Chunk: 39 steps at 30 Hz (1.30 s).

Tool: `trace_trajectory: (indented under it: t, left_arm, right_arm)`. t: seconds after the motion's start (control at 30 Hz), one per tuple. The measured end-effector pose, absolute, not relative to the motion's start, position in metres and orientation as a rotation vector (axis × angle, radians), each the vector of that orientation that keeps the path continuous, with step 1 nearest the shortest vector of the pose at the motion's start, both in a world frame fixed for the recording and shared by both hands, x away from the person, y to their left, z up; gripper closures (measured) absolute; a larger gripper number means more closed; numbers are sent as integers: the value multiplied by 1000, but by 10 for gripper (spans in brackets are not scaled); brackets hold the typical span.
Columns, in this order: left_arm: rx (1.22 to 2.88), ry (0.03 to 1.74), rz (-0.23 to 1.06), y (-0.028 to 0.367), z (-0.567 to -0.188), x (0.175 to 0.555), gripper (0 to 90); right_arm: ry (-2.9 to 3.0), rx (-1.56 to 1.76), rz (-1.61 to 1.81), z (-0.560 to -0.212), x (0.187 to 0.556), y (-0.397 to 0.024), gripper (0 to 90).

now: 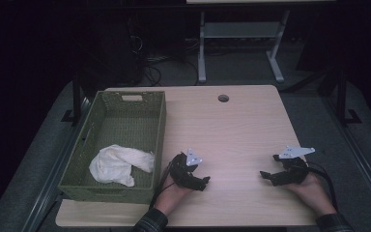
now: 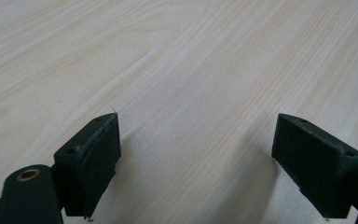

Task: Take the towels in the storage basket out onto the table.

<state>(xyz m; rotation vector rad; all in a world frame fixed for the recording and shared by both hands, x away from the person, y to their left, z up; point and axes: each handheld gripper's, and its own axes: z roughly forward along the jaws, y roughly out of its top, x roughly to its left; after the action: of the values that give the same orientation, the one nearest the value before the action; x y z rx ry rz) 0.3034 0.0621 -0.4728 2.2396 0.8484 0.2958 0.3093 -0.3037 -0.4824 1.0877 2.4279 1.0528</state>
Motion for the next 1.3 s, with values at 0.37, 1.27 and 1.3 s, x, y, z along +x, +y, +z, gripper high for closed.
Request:
trace_trajectory:
  t: [0.37, 1.27, 1.3]
  left_arm:
    - [2219, 876, 356, 64, -451, 304, 149]
    - [2185, 798, 362, 62, -411, 304, 150]
    - [2184, 794, 355, 62, -410, 304, 151]
  right_arm:
    - [2426, 1080, 1055, -483, 310, -304, 112]
    - [2427, 1080, 1054, -483, 310, -304, 108]
    - [2427, 1078, 1054, -483, 310, -304, 105]
